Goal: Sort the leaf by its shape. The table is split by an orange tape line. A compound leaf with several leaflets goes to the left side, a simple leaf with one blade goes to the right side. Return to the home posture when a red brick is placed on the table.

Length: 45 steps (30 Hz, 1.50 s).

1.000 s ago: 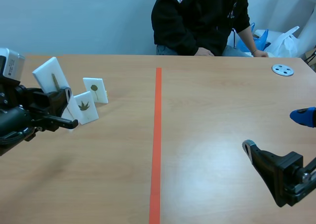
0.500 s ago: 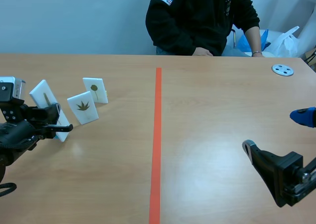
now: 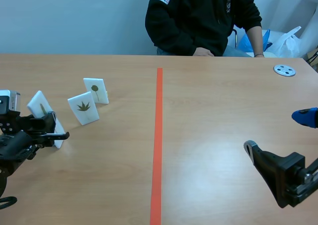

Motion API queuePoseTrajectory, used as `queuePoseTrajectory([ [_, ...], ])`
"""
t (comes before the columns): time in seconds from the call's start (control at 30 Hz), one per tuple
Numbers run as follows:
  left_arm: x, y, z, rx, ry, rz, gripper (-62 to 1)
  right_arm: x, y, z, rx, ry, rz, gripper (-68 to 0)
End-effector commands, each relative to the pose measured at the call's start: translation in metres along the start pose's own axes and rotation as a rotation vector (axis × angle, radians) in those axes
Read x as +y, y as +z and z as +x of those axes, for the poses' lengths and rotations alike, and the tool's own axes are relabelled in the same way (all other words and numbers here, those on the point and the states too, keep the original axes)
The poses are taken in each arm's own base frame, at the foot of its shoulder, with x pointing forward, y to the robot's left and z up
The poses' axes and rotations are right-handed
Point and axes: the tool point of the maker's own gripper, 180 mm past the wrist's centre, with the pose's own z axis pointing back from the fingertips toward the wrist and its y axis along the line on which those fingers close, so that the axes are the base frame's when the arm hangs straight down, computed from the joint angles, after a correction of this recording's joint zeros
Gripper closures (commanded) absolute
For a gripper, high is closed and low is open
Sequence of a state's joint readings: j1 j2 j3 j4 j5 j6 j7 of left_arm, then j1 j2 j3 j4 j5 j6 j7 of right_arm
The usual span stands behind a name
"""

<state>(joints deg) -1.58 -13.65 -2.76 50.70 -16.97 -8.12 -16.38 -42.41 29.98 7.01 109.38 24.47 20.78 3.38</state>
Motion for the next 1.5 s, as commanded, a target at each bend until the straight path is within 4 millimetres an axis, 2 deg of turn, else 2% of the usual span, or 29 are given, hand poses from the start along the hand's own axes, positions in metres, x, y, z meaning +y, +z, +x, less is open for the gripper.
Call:
queuePoseTrajectory([
  [0.0, 0.0, -0.003, 0.018, -0.063, -0.001, -0.006, -25.1, -0.001, -0.002, 0.013, -0.043, 0.01, -0.001, -65.9],
  [0.17, 0.0, -0.003, 0.026, -0.105, -0.002, -0.007, -52.9, -0.001, -0.002, 0.013, -0.043, 0.01, -0.001, -65.9],
  [0.23, -0.001, -0.003, 0.029, -0.113, -0.005, -0.009, -59.1, -0.001, -0.002, 0.013, -0.043, 0.01, -0.001, -65.9],
  [0.3, -0.002, -0.002, 0.035, -0.129, -0.01, -0.014, -62.3, -0.001, -0.002, 0.013, -0.043, 0.01, -0.001, -65.9],
  [0.5, -0.004, 0.005, 0.072, -0.193, -0.002, -0.019, -62.3, -0.001, -0.002, 0.013, -0.043, 0.011, -0.001, -65.9],
  [0.7, -0.015, 0.021, 0.11, -0.224, -0.019, -0.048, -62.3, -0.001, -0.002, 0.013, -0.043, 0.011, -0.001, -65.9],
  [0.77, -0.024, 0.03, 0.121, -0.226, -0.02, -0.075, -62.3, -0.001, -0.002, 0.013, -0.043, 0.011, -0.001, -65.9],
  [0.9, -0.056, 0.053, 0.135, -0.208, -0.074, -0.197, -62.3, -0.001, -0.002, 0.013, -0.043, 0.011, -0.001, -65.9],
  [1.03, -0.088, 0.082, 0.135, -0.162, -0.13, -0.341, -62.3, -0.001, -0.002, 0.013, -0.042, 0.01, -0.001, -65.9],
  [1.17, -0.115, 0.111, 0.116, -0.057, -0.165, -0.473, -62.3, -0.001, -0.002, 0.013, -0.042, 0.01, -0.001, -65.9],
  [1.33, -0.139, 0.147, 0.092, 0.056, -0.153, -0.592, -62.3, -0.001, -0.002, 0.013, -0.043, 0.01, -0.001, -65.9],
  [1.47, -0.148, 0.16, 0.083, 0.103, -0.138, -0.62, -62.3, -0.001, -0.002, 0.013, -0.043, 0.01, 0.0, -65.9],
])
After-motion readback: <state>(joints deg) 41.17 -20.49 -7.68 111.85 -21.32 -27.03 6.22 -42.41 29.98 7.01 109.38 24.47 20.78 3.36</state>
